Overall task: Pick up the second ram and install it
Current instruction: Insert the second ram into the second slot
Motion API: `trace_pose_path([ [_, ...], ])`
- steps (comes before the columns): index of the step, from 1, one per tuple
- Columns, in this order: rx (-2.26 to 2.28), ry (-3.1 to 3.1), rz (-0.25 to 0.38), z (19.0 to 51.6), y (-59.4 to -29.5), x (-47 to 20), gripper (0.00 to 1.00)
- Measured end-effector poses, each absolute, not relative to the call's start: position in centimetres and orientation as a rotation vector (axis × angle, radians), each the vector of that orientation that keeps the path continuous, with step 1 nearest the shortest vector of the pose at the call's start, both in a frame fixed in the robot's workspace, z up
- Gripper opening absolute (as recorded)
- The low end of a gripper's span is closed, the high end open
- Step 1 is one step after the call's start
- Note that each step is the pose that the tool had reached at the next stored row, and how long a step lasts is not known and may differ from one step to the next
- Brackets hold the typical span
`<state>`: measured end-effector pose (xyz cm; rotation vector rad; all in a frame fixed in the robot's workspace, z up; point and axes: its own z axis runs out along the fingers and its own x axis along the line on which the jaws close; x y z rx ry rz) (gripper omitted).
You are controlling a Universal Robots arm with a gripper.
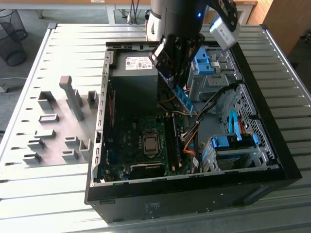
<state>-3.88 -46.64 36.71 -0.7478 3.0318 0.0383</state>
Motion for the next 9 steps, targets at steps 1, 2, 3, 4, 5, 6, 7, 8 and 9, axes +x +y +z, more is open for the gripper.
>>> trace_pose_path([
  [1, -0.718, 3.039, 0.038, 36.64, -46.64, -3.88, 0.14],
  [2, -0.691, 3.045, 0.038, 36.58, -46.64, -3.88, 0.14],
  [3, -0.663, 3.051, 0.038, 36.52, -46.64, -3.88, 0.14],
  [4, -0.636, 3.056, 0.037, 36.45, -46.64, -3.88, 0.14],
  [5, -0.608, 3.062, 0.037, 36.39, -46.64, -3.88, 0.14],
  [6, -0.580, 3.067, 0.037, 36.32, -46.64, -3.88, 0.14],
  [7, -0.551, 3.072, 0.036, 36.25, -46.64, -3.88, 0.14],
  [8, -0.522, 3.077, 0.036, 36.19, -46.64, -3.88, 0.14],
  [9, -0.495, 3.081, 0.036, 36.13, -46.64, -3.88, 0.14],
])
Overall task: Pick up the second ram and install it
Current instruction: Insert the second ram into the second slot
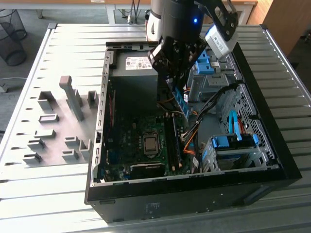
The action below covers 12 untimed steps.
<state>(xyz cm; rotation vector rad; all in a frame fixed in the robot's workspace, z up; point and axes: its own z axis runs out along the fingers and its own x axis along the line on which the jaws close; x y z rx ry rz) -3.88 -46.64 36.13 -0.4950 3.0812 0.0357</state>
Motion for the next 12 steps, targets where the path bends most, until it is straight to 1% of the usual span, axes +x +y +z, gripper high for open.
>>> trace_pose_path([
  [12, -0.158, 3.114, 0.032, 35.37, -46.64, -3.88, 0.14],
])
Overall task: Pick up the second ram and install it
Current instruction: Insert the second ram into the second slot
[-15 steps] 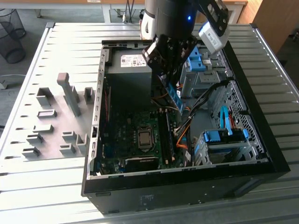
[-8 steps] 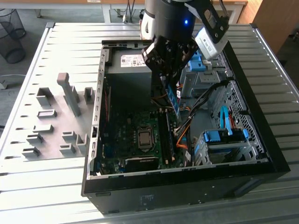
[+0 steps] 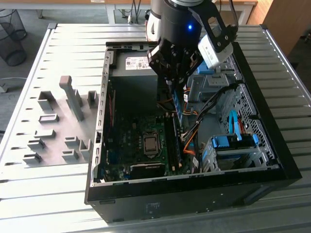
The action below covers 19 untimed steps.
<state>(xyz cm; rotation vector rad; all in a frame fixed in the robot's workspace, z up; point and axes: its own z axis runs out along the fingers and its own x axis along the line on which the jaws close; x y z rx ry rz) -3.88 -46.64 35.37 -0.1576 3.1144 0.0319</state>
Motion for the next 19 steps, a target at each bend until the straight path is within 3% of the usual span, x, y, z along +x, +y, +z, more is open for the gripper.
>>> trace_pose_path([
  [19, -0.037, 3.117, 0.030, 34.2, -46.6, -3.5, 0.14],
])
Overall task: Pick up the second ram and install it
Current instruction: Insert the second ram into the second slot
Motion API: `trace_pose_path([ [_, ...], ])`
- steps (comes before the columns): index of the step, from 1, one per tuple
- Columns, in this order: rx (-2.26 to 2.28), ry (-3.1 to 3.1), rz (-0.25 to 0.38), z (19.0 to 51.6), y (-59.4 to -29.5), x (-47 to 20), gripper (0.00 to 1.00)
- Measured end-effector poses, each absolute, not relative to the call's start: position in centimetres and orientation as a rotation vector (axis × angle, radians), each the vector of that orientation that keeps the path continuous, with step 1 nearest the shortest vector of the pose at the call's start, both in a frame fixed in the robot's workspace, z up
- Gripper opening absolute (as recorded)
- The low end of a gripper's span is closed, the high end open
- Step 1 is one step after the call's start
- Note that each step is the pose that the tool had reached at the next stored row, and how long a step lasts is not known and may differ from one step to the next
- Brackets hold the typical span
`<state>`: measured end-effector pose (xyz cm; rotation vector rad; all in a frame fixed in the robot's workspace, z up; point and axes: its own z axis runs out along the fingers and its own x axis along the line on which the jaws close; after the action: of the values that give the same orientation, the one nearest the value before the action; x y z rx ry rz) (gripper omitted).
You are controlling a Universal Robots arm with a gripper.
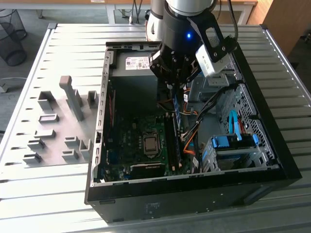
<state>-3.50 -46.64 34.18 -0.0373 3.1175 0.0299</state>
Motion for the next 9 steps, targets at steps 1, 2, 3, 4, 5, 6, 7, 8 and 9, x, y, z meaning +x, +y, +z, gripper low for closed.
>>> trace_pose_path([
  [1, -0.036, 3.118, 0.030, 34.09, -46.64, -3.48, 0.14],
  [2, -0.035, 3.118, 0.030, 34.02, -46.64, -3.47, 0.14],
  [3, -0.034, 3.121, 0.030, 33.94, -46.64, -3.40, 0.14],
  [4, -0.034, 3.124, 0.030, 33.86, -46.64, -3.33, 0.14],
  [5, -0.034, 3.125, 0.030, 33.77, -46.64, -3.28, 0.14],
  [6, -0.033, 3.127, 0.030, 33.66, -46.64, -3.23, 0.14],
  [7, -0.033, 3.128, 0.030, 33.54, -46.64, -3.20, 0.14],
  [8, -0.033, 3.128, 0.030, 33.38, -46.64, -3.19, 0.14],
  [9, -0.033, 3.128, 0.031, 33.20, -46.64, -3.19, 0.14],
])
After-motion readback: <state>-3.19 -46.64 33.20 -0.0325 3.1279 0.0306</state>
